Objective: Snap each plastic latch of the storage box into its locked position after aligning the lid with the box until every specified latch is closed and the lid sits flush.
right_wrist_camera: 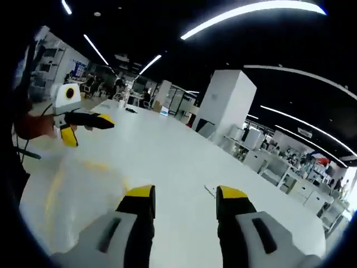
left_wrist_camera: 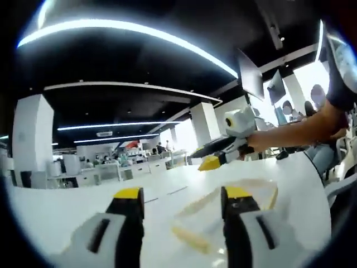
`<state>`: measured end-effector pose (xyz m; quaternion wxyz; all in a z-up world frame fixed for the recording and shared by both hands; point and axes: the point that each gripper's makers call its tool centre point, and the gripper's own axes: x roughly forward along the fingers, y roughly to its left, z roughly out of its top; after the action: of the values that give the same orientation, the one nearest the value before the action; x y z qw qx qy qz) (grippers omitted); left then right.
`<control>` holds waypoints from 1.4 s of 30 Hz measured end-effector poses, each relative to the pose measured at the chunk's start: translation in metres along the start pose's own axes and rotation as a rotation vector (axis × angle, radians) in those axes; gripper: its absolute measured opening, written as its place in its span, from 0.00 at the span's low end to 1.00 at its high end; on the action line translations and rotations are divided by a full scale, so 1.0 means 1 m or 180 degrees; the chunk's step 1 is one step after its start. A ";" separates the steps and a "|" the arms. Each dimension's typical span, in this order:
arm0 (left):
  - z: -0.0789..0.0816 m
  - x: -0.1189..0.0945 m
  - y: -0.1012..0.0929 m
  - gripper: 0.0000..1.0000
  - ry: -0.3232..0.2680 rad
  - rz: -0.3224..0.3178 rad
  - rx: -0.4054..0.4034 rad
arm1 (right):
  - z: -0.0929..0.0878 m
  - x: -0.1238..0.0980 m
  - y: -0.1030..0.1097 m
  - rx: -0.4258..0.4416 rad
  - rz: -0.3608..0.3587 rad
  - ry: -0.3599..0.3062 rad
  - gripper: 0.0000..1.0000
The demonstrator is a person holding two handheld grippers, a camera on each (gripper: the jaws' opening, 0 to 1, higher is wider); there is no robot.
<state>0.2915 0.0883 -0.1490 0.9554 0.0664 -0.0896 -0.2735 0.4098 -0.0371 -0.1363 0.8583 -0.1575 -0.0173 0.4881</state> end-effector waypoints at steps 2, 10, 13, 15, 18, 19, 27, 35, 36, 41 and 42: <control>0.001 -0.001 0.003 0.65 -0.0017 0.0053 -0.0001 | -0.002 -0.003 -0.002 -0.0021 -0.0093 0.0018 0.53; 0.007 -0.009 0.021 0.70 -0.0078 0.0246 -0.0047 | 0.011 -0.027 -0.017 0.0142 -0.0604 -0.0288 0.66; 0.008 -0.013 0.030 0.73 -0.0075 0.0354 -0.0106 | 0.014 -0.041 -0.020 0.0174 -0.0758 -0.0356 0.66; 0.008 -0.015 0.035 0.75 -0.0088 0.0393 -0.0154 | 0.014 -0.050 -0.024 0.0182 -0.0880 -0.0370 0.67; 0.007 -0.018 0.041 0.77 -0.0092 0.0476 -0.0217 | 0.013 -0.058 -0.026 0.0172 -0.0949 -0.0370 0.72; 0.008 -0.019 0.044 0.79 -0.0108 0.0513 -0.0234 | 0.013 -0.061 -0.027 0.0192 -0.0974 -0.0367 0.73; 0.002 -0.028 0.059 0.93 0.0009 0.0759 -0.0307 | 0.014 -0.084 -0.027 0.0332 -0.1268 -0.0481 0.82; 0.006 -0.037 0.069 1.00 -0.0016 0.0952 -0.0287 | 0.005 -0.096 -0.024 0.0521 -0.1492 -0.0519 1.00; 0.006 -0.040 0.072 1.00 -0.0010 0.1014 -0.0270 | 0.000 -0.101 -0.026 0.0598 -0.1606 -0.0521 0.99; 0.001 -0.050 0.084 1.00 0.0095 0.1266 -0.0242 | -0.006 -0.109 -0.019 0.0679 -0.1740 -0.0478 1.00; 0.002 -0.052 0.086 1.00 0.0098 0.1304 -0.0241 | -0.007 -0.112 -0.018 0.0653 -0.1791 -0.0451 1.00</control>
<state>0.2923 0.1884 -0.1392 0.9941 0.0151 -0.0763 -0.0757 0.3677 -0.1415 -0.1240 0.9678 -0.0246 -0.0707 0.2402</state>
